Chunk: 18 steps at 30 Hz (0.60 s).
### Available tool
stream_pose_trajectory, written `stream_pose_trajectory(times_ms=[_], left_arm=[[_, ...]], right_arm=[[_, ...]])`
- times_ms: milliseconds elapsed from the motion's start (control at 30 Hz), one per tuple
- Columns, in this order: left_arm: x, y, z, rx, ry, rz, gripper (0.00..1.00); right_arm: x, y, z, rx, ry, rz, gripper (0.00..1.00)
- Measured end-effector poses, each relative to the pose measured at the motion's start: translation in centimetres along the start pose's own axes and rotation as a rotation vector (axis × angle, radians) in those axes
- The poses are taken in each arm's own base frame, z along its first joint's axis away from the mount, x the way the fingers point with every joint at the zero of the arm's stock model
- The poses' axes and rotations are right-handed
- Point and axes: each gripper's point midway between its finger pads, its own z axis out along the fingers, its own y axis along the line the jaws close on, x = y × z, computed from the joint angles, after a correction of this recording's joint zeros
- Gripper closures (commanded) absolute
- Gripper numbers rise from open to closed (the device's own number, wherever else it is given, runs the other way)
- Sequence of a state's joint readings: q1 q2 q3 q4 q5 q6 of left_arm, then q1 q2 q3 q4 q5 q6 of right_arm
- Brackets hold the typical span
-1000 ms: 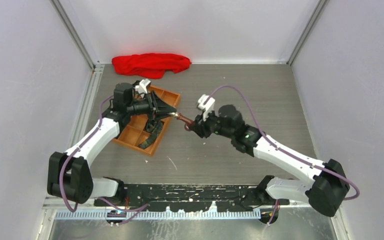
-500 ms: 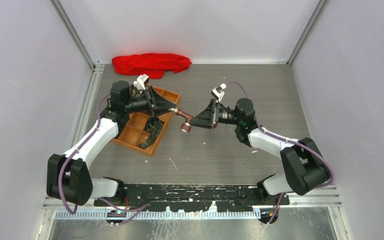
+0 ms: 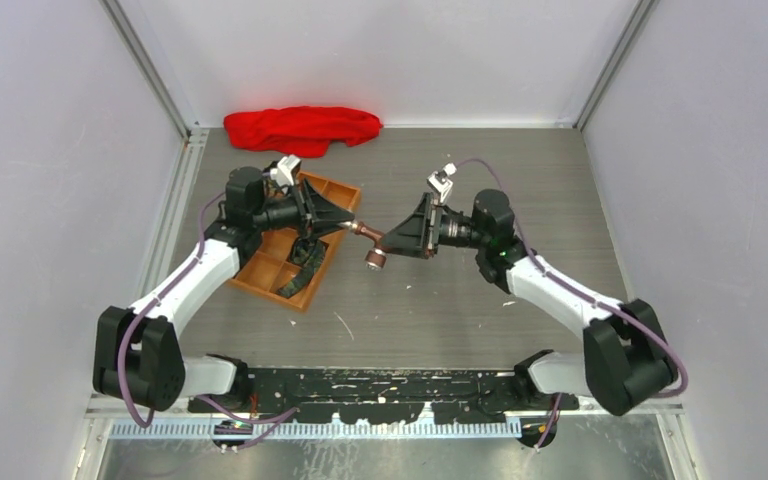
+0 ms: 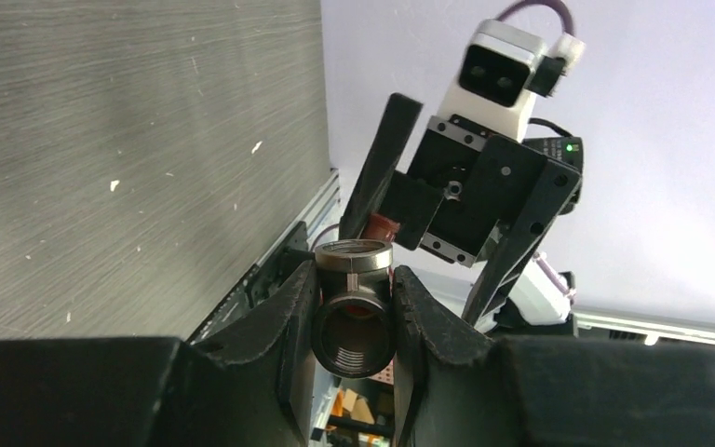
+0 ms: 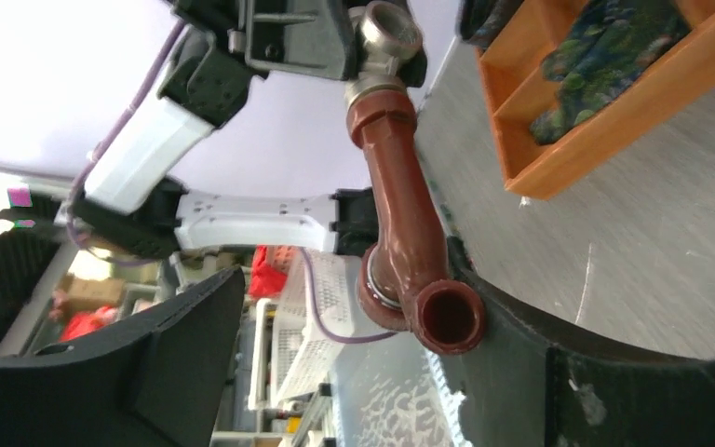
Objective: Install the water faucets
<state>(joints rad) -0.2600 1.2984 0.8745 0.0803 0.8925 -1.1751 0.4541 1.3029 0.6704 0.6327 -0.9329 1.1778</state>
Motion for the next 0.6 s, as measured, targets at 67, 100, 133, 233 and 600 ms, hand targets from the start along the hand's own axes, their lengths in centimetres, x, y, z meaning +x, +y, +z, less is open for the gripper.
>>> stream_pose_trajectory(times_ms=[67, 100, 133, 233, 600], left_arm=[[0.0, 0.0, 0.0, 0.0, -0.003, -0.002, 1.0], [-0.1, -0.1, 0.0, 0.002, -0.006, -0.001, 1.0], [-0.1, -0.2, 0.0, 0.002, -0.01, 0.001, 1.0], [0.0, -0.1, -0.2, -0.009, -0.018, 0.013, 1.0], [-0.3, -1.0, -0.7, -0.078, -0.013, -0.017, 1.0]], right_arm=[[-1.0, -0.3, -0.2, 0.1, -0.026, -0.078, 0.13], [-1.6, -0.4, -0.3, 0.149, -0.04, -0.121, 0.12], [-2.4, -0.3, -0.6, 0.213, -0.063, -0.186, 0.12], [-4.1, 1.2, -1.7, 0.344, -0.119, -0.439, 0.11], [1.6, 4.9, -0.3, 0.505, -0.06, -1.314, 0.1]])
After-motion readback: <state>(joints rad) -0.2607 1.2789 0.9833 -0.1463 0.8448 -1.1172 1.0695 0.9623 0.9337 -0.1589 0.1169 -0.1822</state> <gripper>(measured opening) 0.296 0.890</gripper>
